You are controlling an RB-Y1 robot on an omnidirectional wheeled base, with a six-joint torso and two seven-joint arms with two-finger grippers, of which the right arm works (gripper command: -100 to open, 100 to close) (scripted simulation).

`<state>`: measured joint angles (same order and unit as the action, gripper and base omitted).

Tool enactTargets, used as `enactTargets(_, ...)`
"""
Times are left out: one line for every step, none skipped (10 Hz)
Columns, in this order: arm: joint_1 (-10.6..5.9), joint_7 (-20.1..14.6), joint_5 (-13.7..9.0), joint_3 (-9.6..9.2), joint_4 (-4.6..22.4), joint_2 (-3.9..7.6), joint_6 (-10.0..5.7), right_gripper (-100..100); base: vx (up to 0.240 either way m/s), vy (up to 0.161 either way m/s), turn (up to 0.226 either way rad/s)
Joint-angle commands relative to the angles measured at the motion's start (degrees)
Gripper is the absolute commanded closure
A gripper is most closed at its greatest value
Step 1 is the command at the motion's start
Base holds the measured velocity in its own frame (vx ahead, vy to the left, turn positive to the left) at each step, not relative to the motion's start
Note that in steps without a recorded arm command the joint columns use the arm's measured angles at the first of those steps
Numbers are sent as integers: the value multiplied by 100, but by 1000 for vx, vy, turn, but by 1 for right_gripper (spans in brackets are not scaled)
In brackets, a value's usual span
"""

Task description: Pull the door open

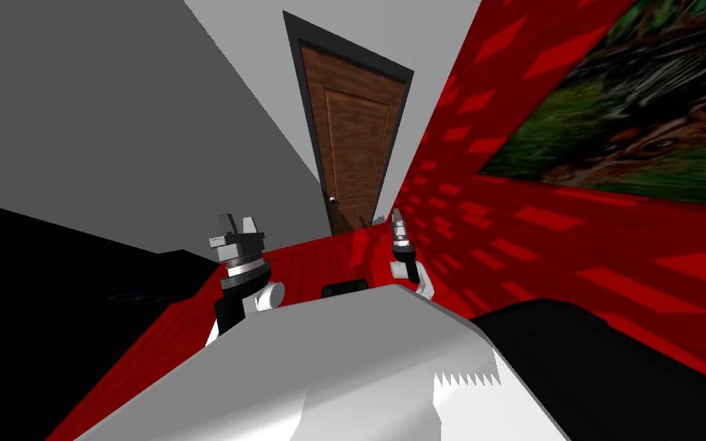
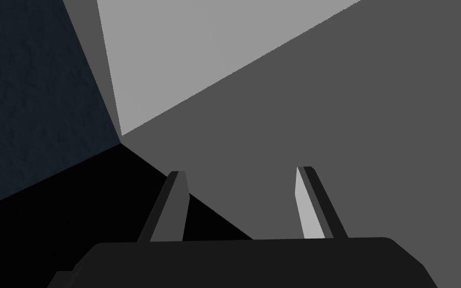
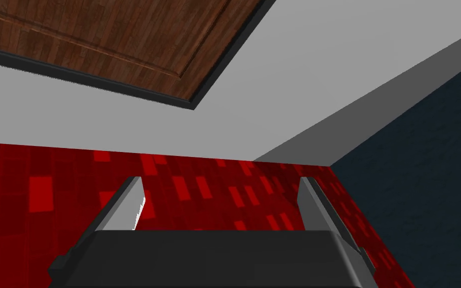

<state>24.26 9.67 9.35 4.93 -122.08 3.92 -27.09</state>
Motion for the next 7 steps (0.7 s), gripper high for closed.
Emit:
enactTargets(-19, 170, 103, 151, 246, 45, -137, -100, 114, 66, 104)
enactTargets(-32, 237, 147, 205, 339, 58, -179, -100, 126, 64, 102)
enactTargets(-46, 304, 191, 260, 432, 70, -220, -100, 113, 53, 56)
enactTargets(-59, 371, 234, 314, 525, 83, -262, -100, 101, 41, 62)
enactTargets(-72, 438, 278, 369, 618, 95, -304, -100, 93, 34, 76)
enactTargets(-86, 510, 325, 428, 718, 105, -349, -100, 89, 38, 68)
enactTargets(-101, 584, 373, 488, 821, 114, -396, -100, 99, 33, 71)
